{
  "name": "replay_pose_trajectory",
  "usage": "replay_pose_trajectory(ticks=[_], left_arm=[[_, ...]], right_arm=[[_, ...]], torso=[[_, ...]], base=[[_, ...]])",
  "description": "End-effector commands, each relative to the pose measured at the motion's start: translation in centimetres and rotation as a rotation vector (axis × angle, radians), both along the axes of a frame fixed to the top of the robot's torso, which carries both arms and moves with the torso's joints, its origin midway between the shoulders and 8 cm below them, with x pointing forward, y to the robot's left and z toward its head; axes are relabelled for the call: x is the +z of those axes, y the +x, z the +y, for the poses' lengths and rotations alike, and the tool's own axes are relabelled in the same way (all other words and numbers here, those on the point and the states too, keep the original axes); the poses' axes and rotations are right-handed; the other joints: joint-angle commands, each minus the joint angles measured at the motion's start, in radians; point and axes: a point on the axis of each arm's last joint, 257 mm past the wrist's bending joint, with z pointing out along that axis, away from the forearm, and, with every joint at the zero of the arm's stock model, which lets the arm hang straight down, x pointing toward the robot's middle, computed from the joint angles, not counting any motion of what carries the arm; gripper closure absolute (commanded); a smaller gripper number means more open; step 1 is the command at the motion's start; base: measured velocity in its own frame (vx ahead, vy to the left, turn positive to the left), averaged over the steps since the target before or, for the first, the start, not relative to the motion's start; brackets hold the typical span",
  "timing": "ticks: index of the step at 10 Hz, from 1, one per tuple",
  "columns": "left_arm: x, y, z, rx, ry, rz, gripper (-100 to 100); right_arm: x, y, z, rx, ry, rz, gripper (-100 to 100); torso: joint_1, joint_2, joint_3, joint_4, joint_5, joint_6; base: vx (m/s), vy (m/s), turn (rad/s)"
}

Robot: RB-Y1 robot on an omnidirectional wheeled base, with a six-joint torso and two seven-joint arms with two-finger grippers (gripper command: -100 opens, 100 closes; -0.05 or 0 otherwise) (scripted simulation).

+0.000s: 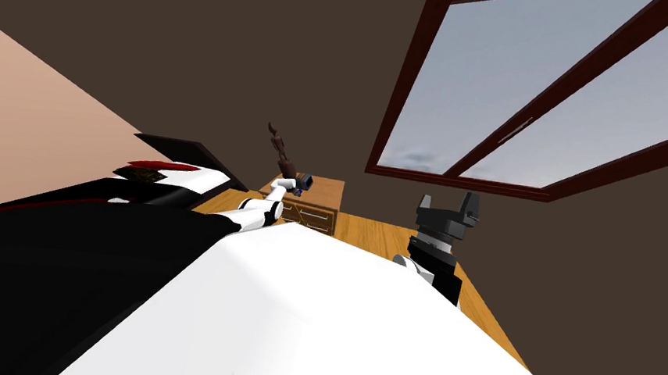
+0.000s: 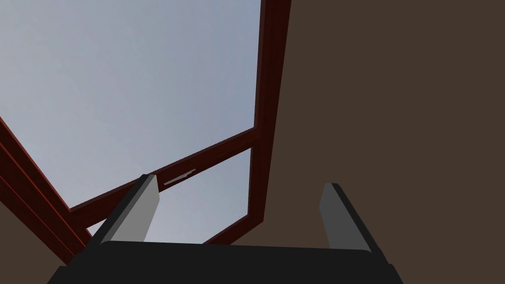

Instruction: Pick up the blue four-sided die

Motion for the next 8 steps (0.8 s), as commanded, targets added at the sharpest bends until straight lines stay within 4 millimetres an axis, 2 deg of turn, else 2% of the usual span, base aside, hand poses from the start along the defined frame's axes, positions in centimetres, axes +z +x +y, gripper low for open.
replay_pose_trajectory(ticks=[1, 6, 8], left_arm=[[-0.3, -0.3, -0.6, 0.011, -0.026, 0.022, -100], [-0.9, -0.8, -3.2, 0.051, -0.133, 0.098, -100], [-0.8, -0.7, -3.2, 0.052, -0.136, 0.100, -100]], right_arm=[[0.0, 0.0, 0.0, 0.000, 0.000, 0.000, 0], [0.0, 0.0, 0.0, 0.000, 0.000, 0.000, 0], [0.0, 0.0, 0.0, 0.000, 0.000, 0.000, 0]], torso=[[0.000, 0.000, 0.000, 0.000, 0.000, 0.000], [-0.001, 0.001, 0.001, 0.000, 0.000, 0.000], [-0.001, 0.001, 0.000, 0.000, 0.000, 0.000]], base=[[0.034, 0.071, -0.036], [0.027, 0.055, -0.037], [0.025, 0.041, -0.019]])
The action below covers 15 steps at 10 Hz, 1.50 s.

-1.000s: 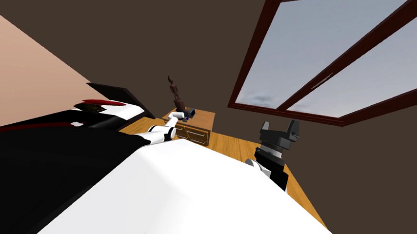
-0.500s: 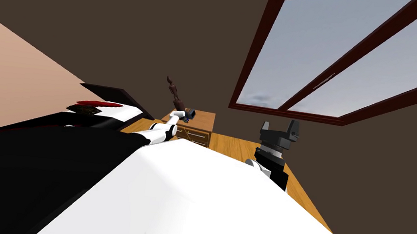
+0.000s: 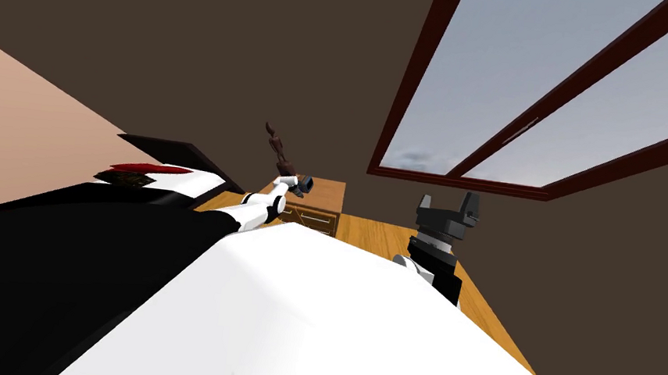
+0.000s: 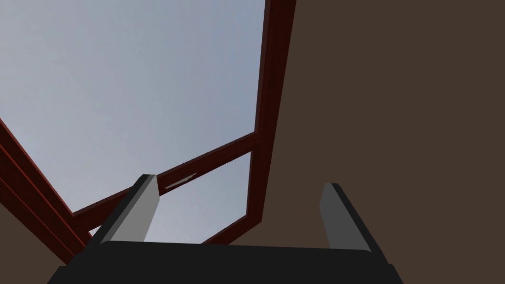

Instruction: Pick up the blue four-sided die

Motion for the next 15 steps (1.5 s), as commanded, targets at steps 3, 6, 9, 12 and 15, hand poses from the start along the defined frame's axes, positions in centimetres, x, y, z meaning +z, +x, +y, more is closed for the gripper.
replay_pose_trajectory(ticks=[3, 6, 9, 12, 15], left_arm=[[-1.6, -0.7, -0.4, -0.007, 0.001, -0.001, -100], [-1.9, -0.7, -0.4, -0.008, 0.001, 0.000, 100], [-1.9, -0.7, -0.4, -0.006, 0.000, -0.001, 100], [-1.4, -0.6, -0.3, -0.006, 0.001, -0.001, 100], [-0.7, -0.2, -0.1, -0.003, 0.001, -0.002, 100]], right_arm=[[0.0, 0.0, 0.0, 0.000, 0.000, 0.000, 0], [0.0, 0.0, 0.0, 0.000, 0.000, 0.000, 0], [0.0, 0.0, 0.0, 0.000, 0.000, 0.000, 0], [0.0, 0.0, 0.0, 0.000, 0.000, 0.000, 0], [0.0, 0.0, 0.0, 0.000, 0.000, 0.000, 0]], torso=[[-0.001, -0.001, 0.000, 0.000, 0.000, 0.000], [-0.002, -0.001, -0.001, 0.000, 0.000, 0.000], [-0.001, 0.001, 0.000, 0.000, 0.000, 0.001], [-0.001, 0.001, 0.000, 0.000, 0.000, 0.000], [-0.002, 0.005, 0.003, 0.001, -0.001, 0.001]], base=[[0.037, 0.011, 0.019], [0.037, 0.006, 0.008], [0.000, 0.000, 0.000], [-0.010, -0.002, -0.007], [-0.053, -0.008, -0.020]])
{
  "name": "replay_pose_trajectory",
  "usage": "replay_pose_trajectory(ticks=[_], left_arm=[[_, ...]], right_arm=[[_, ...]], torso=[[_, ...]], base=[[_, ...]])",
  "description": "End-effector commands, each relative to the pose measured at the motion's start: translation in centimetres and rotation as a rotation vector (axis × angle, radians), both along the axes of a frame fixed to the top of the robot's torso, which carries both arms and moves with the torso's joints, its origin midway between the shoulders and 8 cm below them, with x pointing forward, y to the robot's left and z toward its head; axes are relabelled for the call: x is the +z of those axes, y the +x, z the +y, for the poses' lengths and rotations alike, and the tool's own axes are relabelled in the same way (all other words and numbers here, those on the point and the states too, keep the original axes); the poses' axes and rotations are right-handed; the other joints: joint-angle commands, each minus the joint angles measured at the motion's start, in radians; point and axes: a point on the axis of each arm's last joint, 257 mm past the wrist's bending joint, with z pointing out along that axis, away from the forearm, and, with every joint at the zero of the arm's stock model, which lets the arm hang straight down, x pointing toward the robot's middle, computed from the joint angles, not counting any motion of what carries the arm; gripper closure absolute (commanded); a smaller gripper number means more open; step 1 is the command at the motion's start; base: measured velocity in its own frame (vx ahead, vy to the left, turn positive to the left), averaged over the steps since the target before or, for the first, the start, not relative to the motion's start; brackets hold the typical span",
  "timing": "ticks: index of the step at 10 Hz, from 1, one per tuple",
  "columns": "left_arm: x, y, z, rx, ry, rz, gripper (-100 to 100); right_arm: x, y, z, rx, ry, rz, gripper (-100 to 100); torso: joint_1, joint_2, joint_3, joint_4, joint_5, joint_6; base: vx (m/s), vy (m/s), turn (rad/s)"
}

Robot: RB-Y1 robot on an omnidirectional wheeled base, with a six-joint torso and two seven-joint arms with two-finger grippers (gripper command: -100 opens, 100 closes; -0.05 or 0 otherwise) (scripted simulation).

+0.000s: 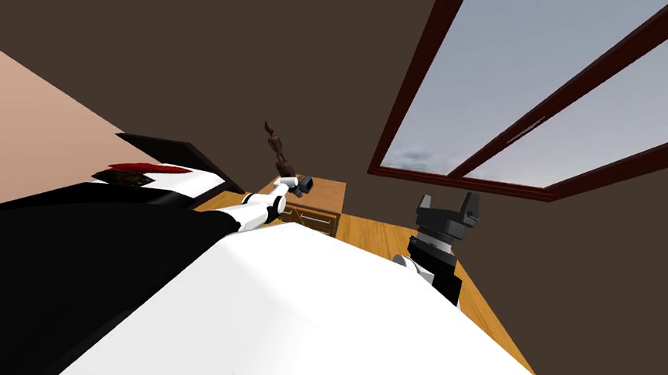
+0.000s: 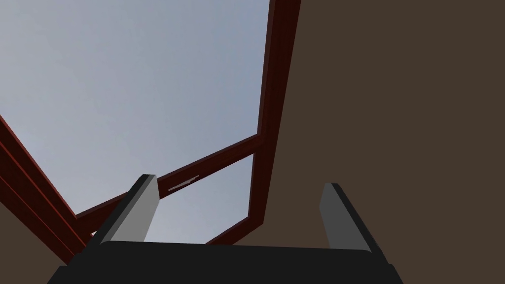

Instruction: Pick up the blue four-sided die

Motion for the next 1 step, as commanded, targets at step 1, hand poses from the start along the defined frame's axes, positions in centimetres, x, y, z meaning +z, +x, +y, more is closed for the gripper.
replay_pose_trajectory(ticks=[1], left_arm=[[0.00, 0.00, 0.00, 0.000, 0.000, 0.000, 0]], right_arm=[[0.00, 0.00, 0.00, 0.000, 0.000, 0.000, 0]], torso=[[0.000, 0.000, 0.000, 0.000, 0.000, 0.000]], base=[[-0.006, -0.001, 0.002]])
